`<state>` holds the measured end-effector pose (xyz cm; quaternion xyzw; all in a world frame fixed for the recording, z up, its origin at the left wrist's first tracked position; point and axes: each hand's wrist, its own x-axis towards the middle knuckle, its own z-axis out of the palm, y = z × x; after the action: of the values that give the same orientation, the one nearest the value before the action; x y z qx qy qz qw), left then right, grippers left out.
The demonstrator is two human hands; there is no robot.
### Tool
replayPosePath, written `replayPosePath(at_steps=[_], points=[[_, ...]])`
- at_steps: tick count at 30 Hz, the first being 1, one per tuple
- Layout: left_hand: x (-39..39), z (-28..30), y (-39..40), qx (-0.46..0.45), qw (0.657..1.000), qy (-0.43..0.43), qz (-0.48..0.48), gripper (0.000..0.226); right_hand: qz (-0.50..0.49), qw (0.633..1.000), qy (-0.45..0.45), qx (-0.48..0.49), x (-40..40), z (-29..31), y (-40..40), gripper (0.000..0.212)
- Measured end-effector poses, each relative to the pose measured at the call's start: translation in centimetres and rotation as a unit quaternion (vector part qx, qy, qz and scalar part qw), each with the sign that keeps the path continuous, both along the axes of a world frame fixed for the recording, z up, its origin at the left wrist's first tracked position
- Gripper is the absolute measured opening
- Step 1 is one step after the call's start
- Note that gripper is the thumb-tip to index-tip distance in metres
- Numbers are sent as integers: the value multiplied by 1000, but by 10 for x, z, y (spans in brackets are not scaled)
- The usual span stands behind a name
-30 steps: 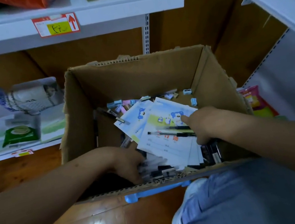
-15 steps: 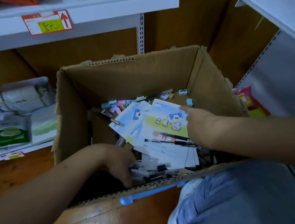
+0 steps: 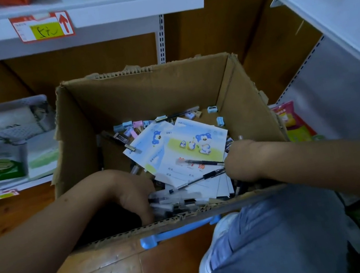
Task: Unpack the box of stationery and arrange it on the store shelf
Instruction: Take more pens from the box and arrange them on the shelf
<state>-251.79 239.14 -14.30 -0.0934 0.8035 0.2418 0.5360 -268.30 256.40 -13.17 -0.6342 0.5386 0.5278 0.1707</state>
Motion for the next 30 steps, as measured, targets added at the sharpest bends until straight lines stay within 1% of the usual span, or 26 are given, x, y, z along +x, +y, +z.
replayPosePath(at_steps=[2, 4, 6, 8, 11, 12, 13, 15, 17, 20, 22, 25, 27, 29, 30], points=[[0, 0, -3, -16, 999, 22, 18, 29, 3, 999, -23, -45, -4, 7, 3, 19], [-1, 5, -3, -10, 998, 36, 42, 29, 15, 997, -27, -69, -9, 13, 3, 18], [-2, 6, -5, 0, 997, 45, 55, 26, 11, 998, -17, -52, -13, 17, 2, 21], [1, 8, -7, 17, 996, 57, 67, 24, -28, 999, 8, -30, -13, 13, 3, 28], [5, 12, -11, 18, 991, 88, 96, 47, -36, 998, 30, -36, -7, 10, 4, 40], [5, 13, -14, 8, 989, 103, 106, 45, -25, 998, 40, -49, -5, 9, 5, 40], [5, 13, -16, 0, 986, 122, 116, 35, -15, 996, 46, -71, -4, 9, 6, 38], [3, 12, -20, -21, 978, 159, 136, 21, -33, 992, 57, -106, -3, 8, 9, 37], [1, 9, -22, -35, 971, 183, 148, 18, -83, 984, 59, -147, -1, 7, 10, 39], [0, 8, -24, -41, 966, 195, 165, 21, -157, 964, 62, -204, 3, 8, 7, 44], [0, 9, -24, -38, 962, 206, 173, 19, -164, 961, 67, -211, 5, 10, 6, 40], [-1, 11, -26, -24, 951, 230, 205, 15, -90, 976, 106, -170, 3, 10, 2, 39], [0, 12, -26, -21, 940, 255, 227, 18, -72, 978, 118, -157, 1, 15, 1, 36], [0, 16, -26, -11, 927, 280, 250, 19, -87, 975, 108, -174, -2, 23, 1, 25], [0, 19, -26, 3, 920, 293, 261, 20, -97, 970, 95, -202, -3, 28, 1, 20]])
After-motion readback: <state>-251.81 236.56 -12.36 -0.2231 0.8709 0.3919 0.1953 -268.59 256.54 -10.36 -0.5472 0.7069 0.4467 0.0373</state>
